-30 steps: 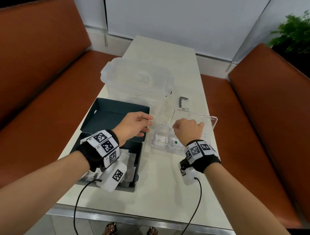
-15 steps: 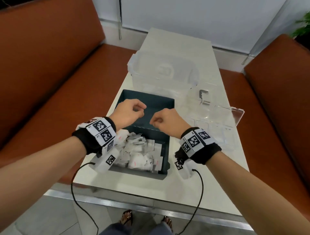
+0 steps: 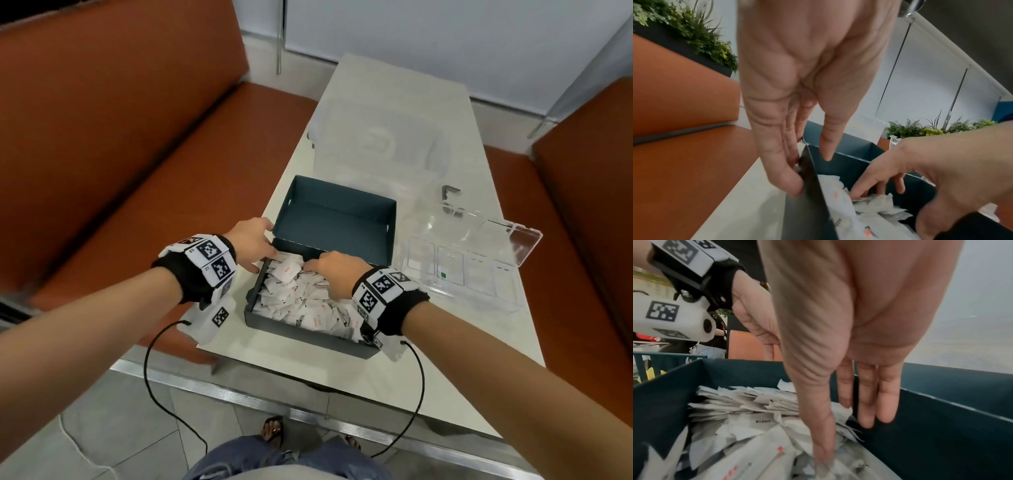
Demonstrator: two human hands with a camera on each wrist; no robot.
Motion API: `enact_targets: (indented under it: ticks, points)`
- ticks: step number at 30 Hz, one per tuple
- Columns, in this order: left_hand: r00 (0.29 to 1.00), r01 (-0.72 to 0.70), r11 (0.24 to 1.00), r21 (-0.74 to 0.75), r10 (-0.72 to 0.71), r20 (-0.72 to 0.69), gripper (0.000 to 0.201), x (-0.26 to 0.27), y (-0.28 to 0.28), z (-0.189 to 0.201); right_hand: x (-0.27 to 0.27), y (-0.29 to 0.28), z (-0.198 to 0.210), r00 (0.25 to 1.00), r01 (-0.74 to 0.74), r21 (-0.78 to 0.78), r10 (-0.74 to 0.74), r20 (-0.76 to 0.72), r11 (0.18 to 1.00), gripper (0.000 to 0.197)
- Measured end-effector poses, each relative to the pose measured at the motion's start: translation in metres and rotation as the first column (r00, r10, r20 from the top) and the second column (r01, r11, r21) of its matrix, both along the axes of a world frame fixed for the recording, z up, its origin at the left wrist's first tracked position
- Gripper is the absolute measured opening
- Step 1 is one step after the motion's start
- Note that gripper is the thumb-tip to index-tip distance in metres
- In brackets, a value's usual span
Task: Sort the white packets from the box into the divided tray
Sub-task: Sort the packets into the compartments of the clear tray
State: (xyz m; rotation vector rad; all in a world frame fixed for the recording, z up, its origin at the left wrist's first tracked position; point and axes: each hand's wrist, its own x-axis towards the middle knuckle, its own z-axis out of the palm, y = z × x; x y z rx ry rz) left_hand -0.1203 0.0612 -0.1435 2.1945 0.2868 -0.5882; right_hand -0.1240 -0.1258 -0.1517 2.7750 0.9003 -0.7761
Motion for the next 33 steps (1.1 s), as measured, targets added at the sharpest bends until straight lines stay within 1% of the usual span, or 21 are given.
enact_targets:
  ticks: [3,7,9,12,15,19,21,22,23,24,25,26,28,30,31,33]
  points:
    - [1.0,-0.012,0.999,-0.038,0.011,-0.024,0.06,0.001,0.003,0.0,0.003,0.005,-0.002,1.0,0.004,0.0,-0.004,-0.022,1.0,0.063]
    - [0.997,-0.028,0.997,-0.076,0.023,-0.071,0.056,0.002,0.006,-0.001,0.007,0.004,0.0,0.997,0.066,0.042,-0.064,-0.041,0.997,0.059]
    - [0.998,-0.029,0.997,-0.069,0.024,-0.065,0.052,0.002,0.005,-0.003,0.006,0.002,0.001,0.996,0.091,0.052,-0.09,-0.012,0.995,0.049]
    - [0.999,-0.032,0.998,-0.059,0.029,-0.04,0.047,0.001,0.004,-0.007,0.003,0.005,0.002,0.993,0.078,0.029,-0.08,0.092,0.997,0.032]
    - [1.0,-0.021,0.999,-0.035,0.021,-0.015,0.046,-0.002,0.003,-0.011,0.004,0.005,0.005,0.982,0.093,0.089,-0.106,0.156,0.992,0.013]
    - [0.999,0.035,0.997,0.075,-0.037,0.028,0.045,-0.005,0.002,-0.014,0.009,-0.008,0.012,0.974,0.197,0.224,-0.217,0.07,0.954,0.013]
    - [0.993,0.093,0.975,0.201,-0.105,0.049,0.045,-0.007,0.003,-0.013,0.01,-0.019,0.018,0.965,0.239,0.31,-0.262,0.033,0.92,0.027]
    - [0.987,0.117,0.951,0.286,-0.143,0.075,0.046,-0.008,0.004,-0.012,0.011,-0.025,0.023,0.957,0.27,0.36,-0.291,0.004,0.893,0.03]
    - [0.978,0.114,0.928,0.354,-0.168,0.126,0.047,-0.009,0.003,-0.01,0.011,-0.031,0.027,0.945,0.309,0.422,-0.324,-0.039,0.852,0.027]
    - [0.963,0.086,0.918,0.386,-0.175,0.202,0.046,-0.009,0.002,-0.006,0.011,-0.038,0.032,0.929,0.356,0.484,-0.356,-0.095,0.799,0.021]
    - [0.941,0.054,0.924,0.378,-0.175,0.291,0.044,-0.01,0.0,0.0,0.01,-0.045,0.038,0.908,0.407,0.544,-0.388,-0.156,0.734,0.013]
    - [0.909,0.036,0.94,0.338,-0.171,0.379,0.041,-0.01,-0.003,0.007,0.008,-0.051,0.044,0.881,0.461,0.59,-0.421,-0.215,0.663,0.008]
    - [0.853,0.056,0.977,0.204,-0.153,0.5,0.037,-0.01,-0.013,0.025,0.004,-0.063,0.057,0.824,0.546,0.659,-0.473,-0.312,0.517,0.005]
    - [0.844,0.084,0.996,-0.016,-0.062,0.532,0.034,-0.011,-0.028,0.045,0.0,-0.072,0.072,0.777,0.596,0.719,-0.482,-0.404,0.359,0.008]
    - [0.857,0.09,0.984,-0.151,0.001,0.516,0.033,-0.011,-0.037,0.054,-0.002,-0.077,0.08,0.761,0.609,0.741,-0.471,-0.446,0.282,0.01]
    - [0.896,0.083,0.917,-0.389,0.102,0.433,0.032,-0.009,-0.058,0.068,-0.007,-0.085,0.094,0.743,0.618,0.77,-0.438,-0.506,0.16,0.011]
